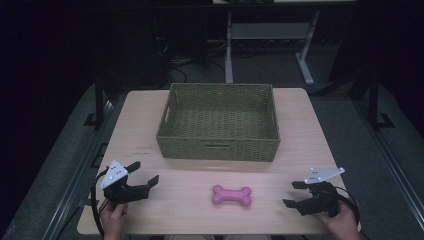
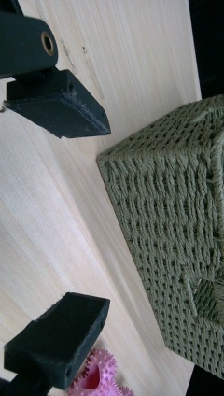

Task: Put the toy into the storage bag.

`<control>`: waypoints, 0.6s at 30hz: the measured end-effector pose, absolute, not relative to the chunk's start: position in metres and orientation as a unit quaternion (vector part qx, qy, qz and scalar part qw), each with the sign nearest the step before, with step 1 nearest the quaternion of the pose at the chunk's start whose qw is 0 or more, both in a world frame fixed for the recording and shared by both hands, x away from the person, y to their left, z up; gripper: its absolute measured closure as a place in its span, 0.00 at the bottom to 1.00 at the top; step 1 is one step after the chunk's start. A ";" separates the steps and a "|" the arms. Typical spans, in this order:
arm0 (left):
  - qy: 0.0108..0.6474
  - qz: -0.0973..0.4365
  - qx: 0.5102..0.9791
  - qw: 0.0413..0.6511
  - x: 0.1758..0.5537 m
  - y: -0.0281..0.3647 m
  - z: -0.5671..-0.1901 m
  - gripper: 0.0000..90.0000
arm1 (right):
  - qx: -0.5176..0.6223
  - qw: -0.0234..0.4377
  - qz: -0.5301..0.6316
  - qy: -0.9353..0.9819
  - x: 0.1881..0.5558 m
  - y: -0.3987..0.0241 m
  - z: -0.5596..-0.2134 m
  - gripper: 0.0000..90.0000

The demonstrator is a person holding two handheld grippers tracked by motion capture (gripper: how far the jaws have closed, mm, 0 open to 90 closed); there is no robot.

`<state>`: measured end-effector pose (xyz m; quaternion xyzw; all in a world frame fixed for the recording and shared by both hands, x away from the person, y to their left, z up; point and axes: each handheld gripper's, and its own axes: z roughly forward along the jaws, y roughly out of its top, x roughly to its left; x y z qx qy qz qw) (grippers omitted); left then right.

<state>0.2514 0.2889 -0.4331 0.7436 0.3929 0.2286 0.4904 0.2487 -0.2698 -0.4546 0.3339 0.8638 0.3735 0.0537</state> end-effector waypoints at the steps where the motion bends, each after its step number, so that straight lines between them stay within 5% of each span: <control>1: 0.395 0.228 0.743 0.490 0.252 0.289 -0.433 0.15 | 0.334 0.054 0.374 0.864 0.249 -0.270 -0.455 0.27; 18: 0.392 0.229 0.742 0.493 0.250 0.289 -0.434 0.15 | 0.297 0.057 0.364 0.881 0.250 -0.251 -0.433 0.26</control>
